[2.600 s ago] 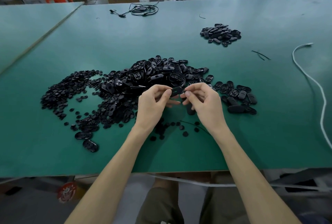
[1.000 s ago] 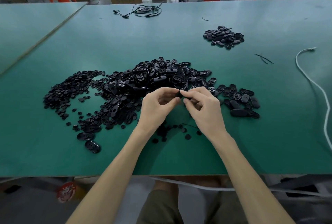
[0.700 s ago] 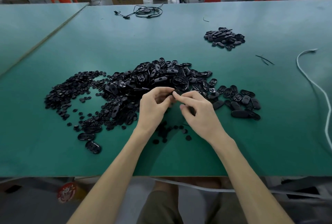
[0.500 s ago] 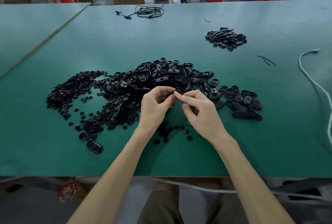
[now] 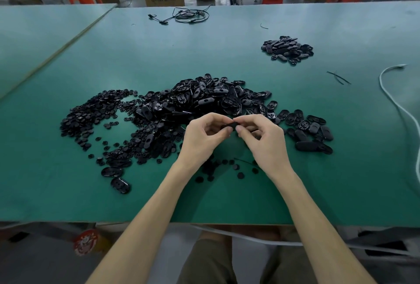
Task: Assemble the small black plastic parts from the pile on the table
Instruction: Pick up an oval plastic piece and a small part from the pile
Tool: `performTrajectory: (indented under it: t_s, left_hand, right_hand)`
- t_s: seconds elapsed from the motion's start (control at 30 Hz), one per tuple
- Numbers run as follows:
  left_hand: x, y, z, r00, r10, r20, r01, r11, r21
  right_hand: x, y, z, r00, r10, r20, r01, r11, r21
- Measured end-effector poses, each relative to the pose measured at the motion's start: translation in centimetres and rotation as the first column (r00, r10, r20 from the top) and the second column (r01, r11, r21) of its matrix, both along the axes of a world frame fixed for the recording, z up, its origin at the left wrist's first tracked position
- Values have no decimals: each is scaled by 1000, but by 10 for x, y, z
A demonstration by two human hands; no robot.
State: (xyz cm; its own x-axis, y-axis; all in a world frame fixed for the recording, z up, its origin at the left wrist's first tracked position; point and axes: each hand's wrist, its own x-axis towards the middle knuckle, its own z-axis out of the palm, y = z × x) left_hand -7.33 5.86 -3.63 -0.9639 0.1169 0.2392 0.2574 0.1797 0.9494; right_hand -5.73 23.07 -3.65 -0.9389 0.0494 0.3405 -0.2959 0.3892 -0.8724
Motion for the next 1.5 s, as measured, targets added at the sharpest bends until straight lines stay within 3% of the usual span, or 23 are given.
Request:
performTrajectory:
  t_s: [0.57,1.13,1.27,1.5]
  left_hand:
    - [-1,0,-1,999,35,15,-34,999,-23]
    - [2,1,3,1000,11,-30,-12,1000,-24]
    - [-1,-1,2,987,149,-62,-148,989,10]
    - [1,-4,2,933,354,-59,-358,930,-78]
  right_hand:
    - [1,1,-1,997,24,69,-21,999,-38]
    - [3,-2,1,1000,8,-17,-9,998,-61]
    - [3,0,3,984,-137,-114,127,988,-92]
    - [-1,11,4,860,-507,51,492,801,-342]
